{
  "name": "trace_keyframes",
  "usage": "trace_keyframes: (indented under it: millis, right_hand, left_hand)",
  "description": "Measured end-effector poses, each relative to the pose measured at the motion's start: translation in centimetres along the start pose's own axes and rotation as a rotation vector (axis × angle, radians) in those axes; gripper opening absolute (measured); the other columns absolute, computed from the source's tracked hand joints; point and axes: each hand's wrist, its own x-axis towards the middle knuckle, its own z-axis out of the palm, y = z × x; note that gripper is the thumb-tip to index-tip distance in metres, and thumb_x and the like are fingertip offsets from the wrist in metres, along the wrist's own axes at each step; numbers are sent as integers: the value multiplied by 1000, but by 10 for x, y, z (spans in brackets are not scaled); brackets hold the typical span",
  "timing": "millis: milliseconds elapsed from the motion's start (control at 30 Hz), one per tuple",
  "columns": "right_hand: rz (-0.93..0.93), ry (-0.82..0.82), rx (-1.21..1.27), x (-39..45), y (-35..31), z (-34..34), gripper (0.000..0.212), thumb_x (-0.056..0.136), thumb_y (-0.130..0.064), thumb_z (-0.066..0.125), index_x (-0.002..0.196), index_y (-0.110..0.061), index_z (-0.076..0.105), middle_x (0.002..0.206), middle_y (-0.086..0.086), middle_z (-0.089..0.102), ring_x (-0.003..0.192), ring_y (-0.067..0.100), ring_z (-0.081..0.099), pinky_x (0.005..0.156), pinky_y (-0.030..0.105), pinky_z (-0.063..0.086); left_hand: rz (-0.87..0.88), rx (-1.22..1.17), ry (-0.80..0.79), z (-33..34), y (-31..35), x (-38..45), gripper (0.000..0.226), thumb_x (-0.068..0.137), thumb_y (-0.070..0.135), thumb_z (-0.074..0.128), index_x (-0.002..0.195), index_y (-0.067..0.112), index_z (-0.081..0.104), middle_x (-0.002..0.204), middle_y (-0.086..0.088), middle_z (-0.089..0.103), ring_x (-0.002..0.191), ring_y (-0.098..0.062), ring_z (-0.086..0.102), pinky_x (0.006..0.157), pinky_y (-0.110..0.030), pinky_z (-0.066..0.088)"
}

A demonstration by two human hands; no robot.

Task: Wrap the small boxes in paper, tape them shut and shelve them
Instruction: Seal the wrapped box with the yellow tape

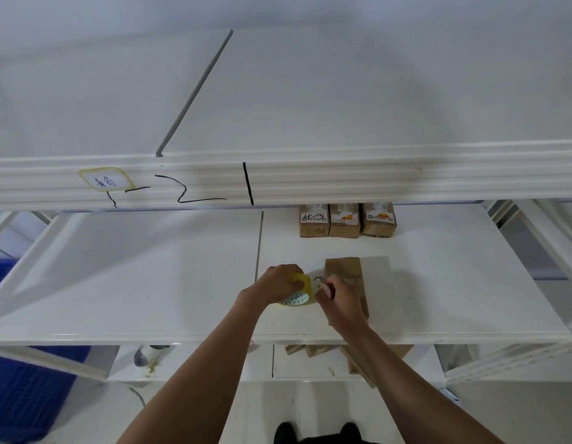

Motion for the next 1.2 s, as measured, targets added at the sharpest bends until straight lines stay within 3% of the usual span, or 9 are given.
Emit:
trace_keyframes:
  millis: [100,233,367,633,767,900,1033,1200]
  right_hand:
    - [104,49,45,-1,-8,-3,28,79,-46,55,80,-19,47,65,-2,47,56,11,44,50,33,40]
    - [263,172,114,4,-8,-7,8,90,-20,60,93,-13,57,80,8,64,69,17,58,59,30,47]
    - [346,309,231,9,-7,-8,7,93,-16,58,96,-10,60,84,1,63,79,17,59,65,27,46]
    - [412,378,326,15,3,-7,10,95,-21,57,102,-15,61,96,2,66,89,20,64,77,34,56]
    - [423,365,313,18,6,-7,12,95,-23,57,105,-16,60,98,1,64,93,20,63,78,36,57]
    - [433,368,303,19,6,-6,13,97,-24,56,108,-16,58,100,0,62,94,17,60,75,30,54]
    - [417,371,284,20,3,-5,12,99,-23,54,107,-15,57,98,-2,60,90,12,58,72,26,49]
    - [360,380,250,18,3,-3,12,99,-21,56,104,-10,57,92,-5,59,85,8,57,66,23,45]
  left_hand:
    - [-49,75,-31,-1,10,5,32,100,33,50,130,27,60,130,-8,62,113,-30,61,94,-38,54]
    - [-93,176,-102,-2,24,18,38,98,45,46,129,29,62,135,-3,60,118,-29,58,100,-41,51]
    - [-114,267,-111,2,26,27,41,92,48,57,123,22,65,122,-5,66,106,-27,63,93,-43,54]
    - [-110,294,-100,11,32,34,37,95,47,53,123,28,67,121,1,68,103,-23,65,90,-38,54]
    - [-126,195,-118,6,25,34,33,90,43,62,118,29,71,118,3,70,98,-20,65,89,-37,56]
    - [-112,67,-164,-1,17,37,24,86,43,68,107,35,75,117,4,68,101,-20,63,93,-39,56]
    - [-105,-9,-152,1,14,37,20,90,36,68,108,33,77,113,5,67,98,-18,60,93,-35,54]
    - [-142,-165,-89,7,11,32,20,92,32,67,108,28,78,95,9,62,91,-14,57,80,-26,48]
